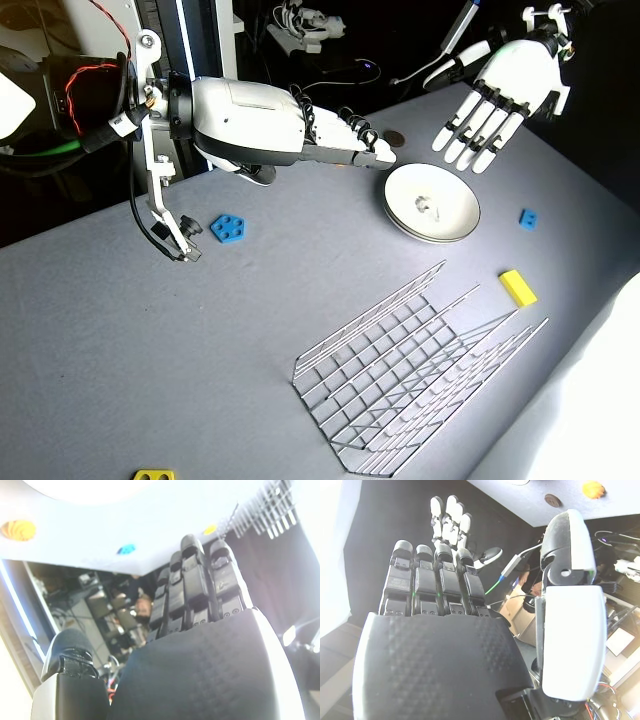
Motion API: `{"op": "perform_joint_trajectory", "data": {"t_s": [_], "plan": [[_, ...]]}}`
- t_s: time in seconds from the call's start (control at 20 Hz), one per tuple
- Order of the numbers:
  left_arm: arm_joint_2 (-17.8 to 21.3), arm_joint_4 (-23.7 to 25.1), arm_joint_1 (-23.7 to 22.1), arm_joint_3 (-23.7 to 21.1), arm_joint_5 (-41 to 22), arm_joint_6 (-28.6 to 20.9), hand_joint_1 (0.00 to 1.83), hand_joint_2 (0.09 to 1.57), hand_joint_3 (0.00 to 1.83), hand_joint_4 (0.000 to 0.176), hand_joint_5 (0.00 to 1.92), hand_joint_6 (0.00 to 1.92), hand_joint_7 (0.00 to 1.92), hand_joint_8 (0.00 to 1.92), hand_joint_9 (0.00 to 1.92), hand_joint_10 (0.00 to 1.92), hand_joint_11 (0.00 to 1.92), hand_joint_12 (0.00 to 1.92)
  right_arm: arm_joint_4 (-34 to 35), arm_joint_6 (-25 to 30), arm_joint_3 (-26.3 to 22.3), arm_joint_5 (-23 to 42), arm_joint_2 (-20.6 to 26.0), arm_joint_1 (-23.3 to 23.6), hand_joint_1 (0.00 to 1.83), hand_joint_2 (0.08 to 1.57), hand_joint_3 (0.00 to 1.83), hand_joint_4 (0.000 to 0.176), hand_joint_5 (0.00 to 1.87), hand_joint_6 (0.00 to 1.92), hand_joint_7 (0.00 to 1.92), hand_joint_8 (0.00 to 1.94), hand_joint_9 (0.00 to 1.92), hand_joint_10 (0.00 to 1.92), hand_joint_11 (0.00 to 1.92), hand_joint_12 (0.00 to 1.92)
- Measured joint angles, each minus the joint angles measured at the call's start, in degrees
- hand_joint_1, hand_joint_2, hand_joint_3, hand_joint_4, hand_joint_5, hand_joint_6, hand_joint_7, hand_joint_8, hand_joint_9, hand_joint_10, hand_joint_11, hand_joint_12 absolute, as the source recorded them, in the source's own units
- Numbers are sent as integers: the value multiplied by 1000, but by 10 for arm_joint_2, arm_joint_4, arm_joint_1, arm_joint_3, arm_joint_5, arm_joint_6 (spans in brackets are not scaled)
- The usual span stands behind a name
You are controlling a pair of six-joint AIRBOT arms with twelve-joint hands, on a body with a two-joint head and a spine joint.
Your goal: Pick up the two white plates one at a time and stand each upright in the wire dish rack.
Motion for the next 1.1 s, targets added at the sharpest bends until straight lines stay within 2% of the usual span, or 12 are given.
{"op": "perform_joint_trajectory", "data": {"t_s": [0.2,0.3,0.55,0.7,0.75,0.85,1.1], "plan": [[0,25,10,4,-39,0,0,1068,10,0,88,6,92,7,85,6,0,251,-6,0,0,2,0,0,0,1126,7,0,0,0,0,0,0,0,0,0],[0,33,10,12,-53,0,0,1070,5,0,53,0,53,2,54,0,0,193,-5,0,0,1,0,0,0,1123,5,0,0,0,0,0,0,0,0,0],[-1,94,-32,16,-106,13,0,1077,3,0,104,5,125,9,121,10,0,291,-5,3,0,-1,0,0,0,1127,5,0,0,0,0,0,0,0,0,0],[-7,102,-49,17,-111,1,0,1077,0,0,70,0,77,0,78,0,0,216,-4,8,0,-7,0,-3,0,1125,3,0,0,0,0,0,0,0,0,0],[-8,110,-49,17,-111,-2,0,1080,1,0,57,1,64,1,64,1,0,176,-4,8,0,-7,-2,-6,0,1124,3,0,0,0,0,0,0,0,0,0],[-8,123,-45,18,-110,-2,0,1078,0,0,97,2,114,1,112,1,0,273,-6,8,0,-9,-2,-6,0,1123,2,0,0,0,0,0,0,0,0,0],[-39,119,-6,73,-108,54,0,1082,0,0,100,2,106,6,98,4,0,247,-5,3,0,-7,-3,-6,15,1134,5,0,2,0,1,0,0,0,0,0]]}}
